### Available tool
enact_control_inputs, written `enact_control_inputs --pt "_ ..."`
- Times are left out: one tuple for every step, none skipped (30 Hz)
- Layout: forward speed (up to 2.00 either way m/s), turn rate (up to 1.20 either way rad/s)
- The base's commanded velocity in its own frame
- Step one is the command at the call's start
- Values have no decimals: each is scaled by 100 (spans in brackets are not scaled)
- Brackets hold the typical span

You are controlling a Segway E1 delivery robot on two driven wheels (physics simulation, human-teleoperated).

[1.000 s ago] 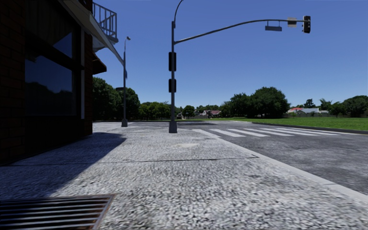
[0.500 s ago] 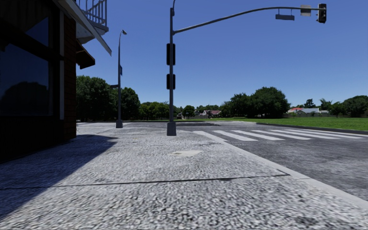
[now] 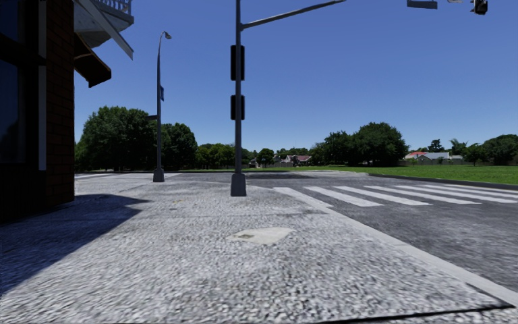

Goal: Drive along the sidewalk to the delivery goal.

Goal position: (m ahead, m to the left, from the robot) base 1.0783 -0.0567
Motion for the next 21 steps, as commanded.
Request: enact_control_inputs --pt "200 0" --pt "198 0" --pt "167 0" --pt "131 0" --pt "95 0" --pt "49 0" --pt "0 0" --pt "0 0" --pt "0 0" --pt "0 0" --pt "0 0" --pt "0 0" --pt "0 0" --pt "0 0" --pt "0 0" --pt "0 0" --pt "0 0" --pt "0 0" --pt "0 0" --pt "0 0" --pt "0 0"
